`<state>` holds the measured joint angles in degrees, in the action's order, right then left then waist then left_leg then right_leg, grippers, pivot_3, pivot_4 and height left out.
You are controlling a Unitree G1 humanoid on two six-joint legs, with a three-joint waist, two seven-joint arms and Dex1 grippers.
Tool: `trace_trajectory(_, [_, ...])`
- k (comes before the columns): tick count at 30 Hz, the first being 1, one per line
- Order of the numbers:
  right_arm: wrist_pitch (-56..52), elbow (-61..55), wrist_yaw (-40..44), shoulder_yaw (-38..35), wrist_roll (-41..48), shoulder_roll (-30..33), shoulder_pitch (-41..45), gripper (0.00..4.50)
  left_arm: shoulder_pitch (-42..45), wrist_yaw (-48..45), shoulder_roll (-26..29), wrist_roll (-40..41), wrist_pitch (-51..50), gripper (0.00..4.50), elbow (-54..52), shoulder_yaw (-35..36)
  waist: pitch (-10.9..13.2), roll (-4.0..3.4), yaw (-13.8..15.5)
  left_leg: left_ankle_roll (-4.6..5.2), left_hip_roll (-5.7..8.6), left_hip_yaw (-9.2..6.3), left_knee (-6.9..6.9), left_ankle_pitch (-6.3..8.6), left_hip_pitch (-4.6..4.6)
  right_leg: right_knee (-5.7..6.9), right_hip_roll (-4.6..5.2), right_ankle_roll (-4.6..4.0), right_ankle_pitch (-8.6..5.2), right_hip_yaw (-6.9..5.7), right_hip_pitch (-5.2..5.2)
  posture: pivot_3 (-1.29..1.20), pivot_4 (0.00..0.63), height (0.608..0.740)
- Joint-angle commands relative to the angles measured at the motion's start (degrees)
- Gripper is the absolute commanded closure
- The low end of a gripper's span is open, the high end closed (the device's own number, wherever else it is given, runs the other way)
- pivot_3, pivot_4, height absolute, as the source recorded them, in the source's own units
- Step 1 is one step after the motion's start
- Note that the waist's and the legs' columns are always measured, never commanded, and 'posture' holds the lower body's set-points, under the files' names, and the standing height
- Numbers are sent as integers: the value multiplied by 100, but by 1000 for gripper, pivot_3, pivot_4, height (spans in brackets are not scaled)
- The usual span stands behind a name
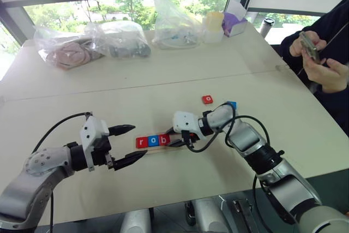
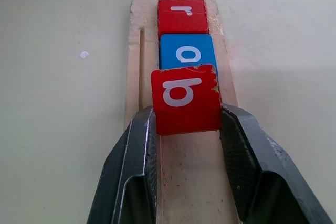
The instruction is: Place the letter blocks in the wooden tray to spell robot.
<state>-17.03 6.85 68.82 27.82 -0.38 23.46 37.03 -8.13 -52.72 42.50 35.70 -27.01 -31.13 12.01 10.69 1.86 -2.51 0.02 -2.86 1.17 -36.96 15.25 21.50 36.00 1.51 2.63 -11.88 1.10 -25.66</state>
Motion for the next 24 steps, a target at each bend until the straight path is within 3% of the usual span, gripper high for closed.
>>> trace_trajectory(1, [82,-73,-3,-5,13,-72,141,2881,47,16,-19,45,67,0,-180,-40,0,0,0,0,0,0,0,0,0,0,0,0,0,0,0,0,150,740])
trace_trajectory(6, [47,-88,19,-15,24,-97,167,255,65,33,-18,45,73,0,-164,-57,1,0,-1,0,0,0,1,0,1,0,0,0,0,0,-2,0,150,740])
trace_trajectory(7, [30,-110,18,-17,30,-107,167,27,70,38,-20,45,75,0,-161,-61,1,0,-1,0,0,0,1,0,1,0,0,0,0,0,-2,0,150,740])
trace_trajectory(17, [-289,-354,-371,-598,224,-77,322,27,131,42,-47,1,112,0,-107,-158,5,-3,0,-1,0,1,1,0,9,0,1,0,0,1,-10,0,150,740])
trace_trajectory(22, [-762,-69,-1566,-1421,216,-216,562,27,171,30,-57,-9,134,0,-91,-198,5,-3,-1,-1,0,2,1,0,17,0,1,-1,1,1,-19,0,150,740])
trace_trajectory(24, [-1210,199,-2562,-1895,46,-353,628,27,196,14,-68,-18,155,0,-62,-234,4,-2,-1,-1,0,2,1,0,27,0,1,-2,1,1,-29,0,150,740])
